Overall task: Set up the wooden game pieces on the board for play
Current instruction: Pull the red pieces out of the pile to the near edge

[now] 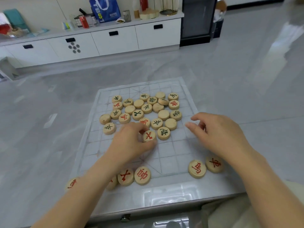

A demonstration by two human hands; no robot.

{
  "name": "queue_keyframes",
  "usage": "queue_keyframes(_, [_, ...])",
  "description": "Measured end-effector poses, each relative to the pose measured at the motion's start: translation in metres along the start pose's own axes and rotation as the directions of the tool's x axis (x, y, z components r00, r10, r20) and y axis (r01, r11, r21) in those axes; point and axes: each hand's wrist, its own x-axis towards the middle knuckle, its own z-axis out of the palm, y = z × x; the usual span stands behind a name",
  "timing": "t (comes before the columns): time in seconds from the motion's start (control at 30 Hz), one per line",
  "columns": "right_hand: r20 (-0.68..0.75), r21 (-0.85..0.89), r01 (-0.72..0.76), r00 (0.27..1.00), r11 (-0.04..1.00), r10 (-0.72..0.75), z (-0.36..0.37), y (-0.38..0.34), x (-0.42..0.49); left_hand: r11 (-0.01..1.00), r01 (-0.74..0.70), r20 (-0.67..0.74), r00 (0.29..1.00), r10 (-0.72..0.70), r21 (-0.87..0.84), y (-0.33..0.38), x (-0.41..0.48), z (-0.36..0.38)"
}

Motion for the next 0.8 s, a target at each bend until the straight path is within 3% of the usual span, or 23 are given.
queue_keyframes(0.13, [-0.048,0.028,-0.085,0.995,0.996,0.086,0.0,0.006,0.003,0.99,-0.129,0.078,0.988,0.133,-0.055,0.027,-0.022,0.004])
queue_keyframes(0.33, [-0.052,0.055,-0.089,0.994,0.994,0.092,0.001,0.009,0.001,0.965,-0.26,0.208,0.944,0.257,-0.015,0.045,-0.043,0.018])
queue_keyframes(0.8, [-0.046,0.053,-0.071,0.996,0.996,0.074,0.001,0.007,0.001,0.956,-0.293,0.251,0.926,0.283,0.001,0.039,-0.046,0.034])
